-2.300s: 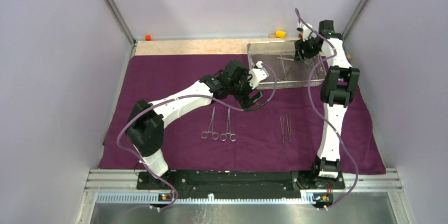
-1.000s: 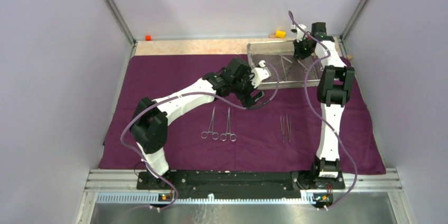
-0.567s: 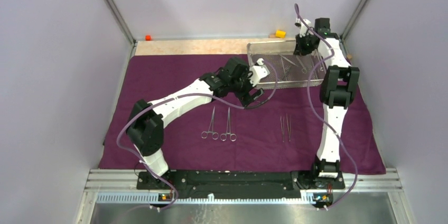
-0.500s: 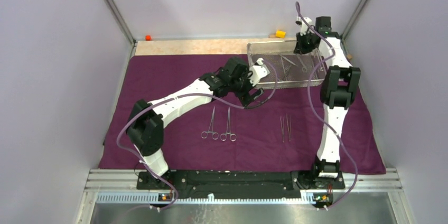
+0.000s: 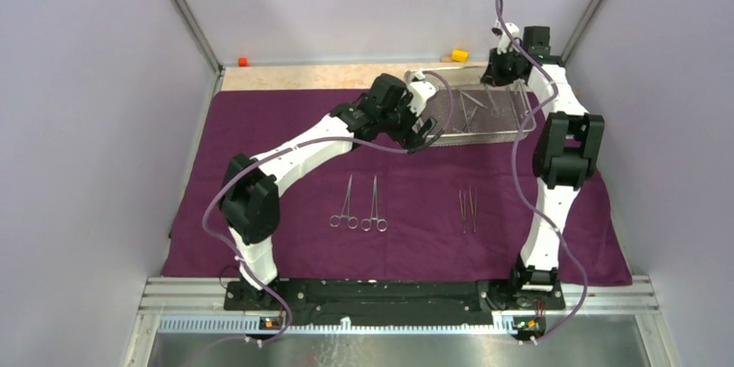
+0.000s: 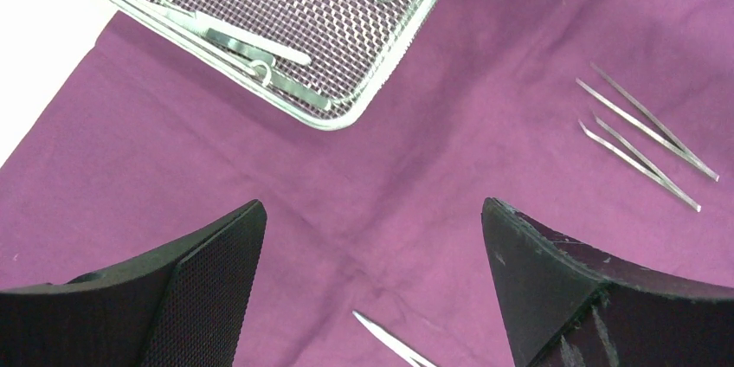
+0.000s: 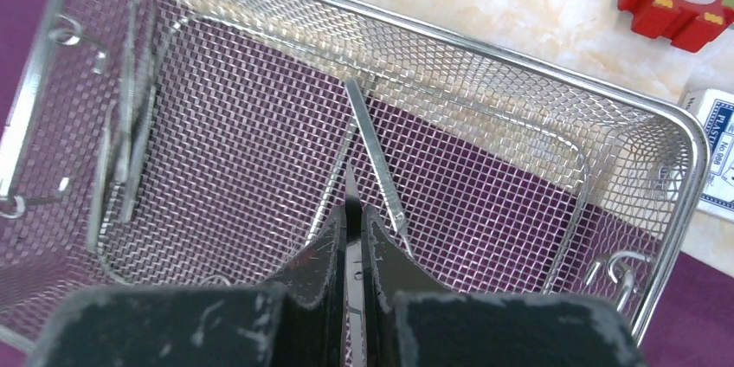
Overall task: Open and lay out the surgical kit
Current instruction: Pick up the medical item from the container, then place the medical item in the surgical kit.
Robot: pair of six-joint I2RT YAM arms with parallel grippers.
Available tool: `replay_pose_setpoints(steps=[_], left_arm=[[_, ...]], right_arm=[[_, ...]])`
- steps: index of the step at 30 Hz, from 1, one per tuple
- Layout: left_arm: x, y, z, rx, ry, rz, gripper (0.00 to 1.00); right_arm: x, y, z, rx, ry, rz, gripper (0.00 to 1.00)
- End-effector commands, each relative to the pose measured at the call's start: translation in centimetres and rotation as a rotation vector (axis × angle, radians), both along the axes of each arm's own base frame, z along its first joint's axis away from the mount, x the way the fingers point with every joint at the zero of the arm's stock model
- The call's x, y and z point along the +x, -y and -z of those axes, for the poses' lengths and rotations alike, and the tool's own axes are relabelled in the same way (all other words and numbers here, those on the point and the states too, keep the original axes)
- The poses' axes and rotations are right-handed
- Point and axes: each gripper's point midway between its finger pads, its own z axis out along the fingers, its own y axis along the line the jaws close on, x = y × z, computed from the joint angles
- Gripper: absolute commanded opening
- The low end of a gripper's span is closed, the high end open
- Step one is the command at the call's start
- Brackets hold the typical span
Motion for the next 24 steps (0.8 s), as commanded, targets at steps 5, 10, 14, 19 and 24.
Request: replay_pose_setpoints(steps=[5,10,14,19,24], left_arm=[[2.5,2.3,-3.4,-0.177,-0.071,-0.044,0.99],[2.4,4.0,-5.7,-0.303,-0.102,-0.019,0.99],[2.4,5.2,-6.6,-0.373,-0.158,-0.021,0.99],[2.8,6.7,-7.5,-0.442,-0.207,-0.029,0.99],[2.7,6.9,-8.0,-0.487,-0.246,-0.023,0.96]], right_arm=[[-1.3,-3.5,-12.3,0.173,0.234,-0.002,0.00],[-4.1,-5.9,-14.9,0.285,0.251,-0.012,0.00],[-6.8,-8.7,-16.0,0.342,0.269,-0.022,0.00],[-10.1,-11.8,-16.5,0.427,0.255,-0.041,0.00],[-12.8,-13.6,-17.1,0.563,0.211,-0.090,0.00]])
